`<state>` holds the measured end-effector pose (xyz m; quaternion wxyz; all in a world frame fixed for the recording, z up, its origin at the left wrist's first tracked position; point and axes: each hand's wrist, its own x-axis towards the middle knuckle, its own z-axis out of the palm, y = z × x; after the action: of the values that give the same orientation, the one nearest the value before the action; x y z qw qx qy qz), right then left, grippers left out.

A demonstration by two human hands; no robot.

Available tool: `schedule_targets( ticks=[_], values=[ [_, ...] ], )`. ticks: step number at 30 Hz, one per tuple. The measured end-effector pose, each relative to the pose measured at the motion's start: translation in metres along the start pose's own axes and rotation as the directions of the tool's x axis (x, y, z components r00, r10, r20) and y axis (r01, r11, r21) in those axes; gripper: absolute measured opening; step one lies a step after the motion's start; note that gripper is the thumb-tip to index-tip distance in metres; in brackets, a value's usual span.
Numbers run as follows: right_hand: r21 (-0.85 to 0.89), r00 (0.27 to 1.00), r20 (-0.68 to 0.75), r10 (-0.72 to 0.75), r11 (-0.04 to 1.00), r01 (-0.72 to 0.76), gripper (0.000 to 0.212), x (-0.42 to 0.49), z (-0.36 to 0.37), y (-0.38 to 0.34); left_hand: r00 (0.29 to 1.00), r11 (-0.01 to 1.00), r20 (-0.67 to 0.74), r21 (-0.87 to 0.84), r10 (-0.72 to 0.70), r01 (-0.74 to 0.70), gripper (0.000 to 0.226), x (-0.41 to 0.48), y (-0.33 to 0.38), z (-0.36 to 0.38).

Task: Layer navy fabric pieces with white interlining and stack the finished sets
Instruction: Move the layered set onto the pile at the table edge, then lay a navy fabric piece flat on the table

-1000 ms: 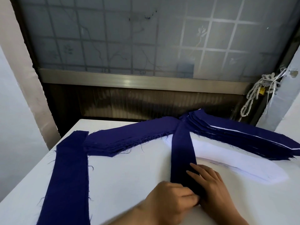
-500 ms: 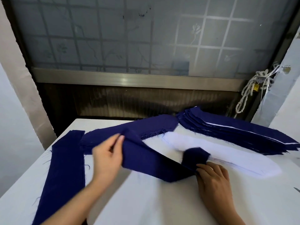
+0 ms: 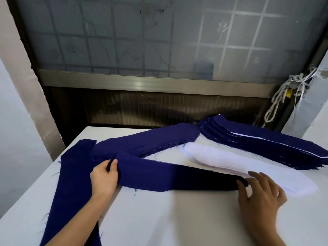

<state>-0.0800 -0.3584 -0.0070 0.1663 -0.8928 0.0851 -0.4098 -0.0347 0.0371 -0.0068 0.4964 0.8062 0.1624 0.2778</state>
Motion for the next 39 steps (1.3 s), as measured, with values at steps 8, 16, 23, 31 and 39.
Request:
schedule_targets(
  ticks=[8, 16, 23, 31, 39],
  values=[
    [0.440, 0.831, 0.224, 0.510, 0.708, -0.553, 0.010, 0.025, -0.007, 0.043, 0.996, 0.997, 0.090, 0.075, 0.001, -0.008, 0.037, 0.001, -0.004, 0.006],
    [0.077, 0.900, 0.426, 0.088, 0.988, -0.133, 0.025, 0.018, 0.005, 0.037, 0.993, 0.979, 0.113, 0.197, 0.027, -0.049, 0.041, -0.003, 0.001, 0.006],
    [-0.085, 0.894, 0.446, 0.026, 0.996, 0.013, 0.047, 0.016, 0.006, 0.028, 0.993, 0.974, 0.121, 0.221, 0.015, -0.042, 0.038, -0.004, 0.007, 0.004],
    [-0.289, 0.895, 0.398, 0.200, 0.954, -0.085, 0.048, 0.011, -0.001, 0.023, 0.992, 0.969, 0.127, 0.244, 0.010, -0.041, 0.039, -0.006, 0.007, 0.005],
    [-0.376, 0.878, 0.400, 0.263, 0.921, -0.104, 0.065, 0.006, -0.010, 0.014, 0.991, 0.964, 0.137, 0.265, -0.005, -0.032, 0.030, -0.006, 0.004, 0.006]
  ],
)
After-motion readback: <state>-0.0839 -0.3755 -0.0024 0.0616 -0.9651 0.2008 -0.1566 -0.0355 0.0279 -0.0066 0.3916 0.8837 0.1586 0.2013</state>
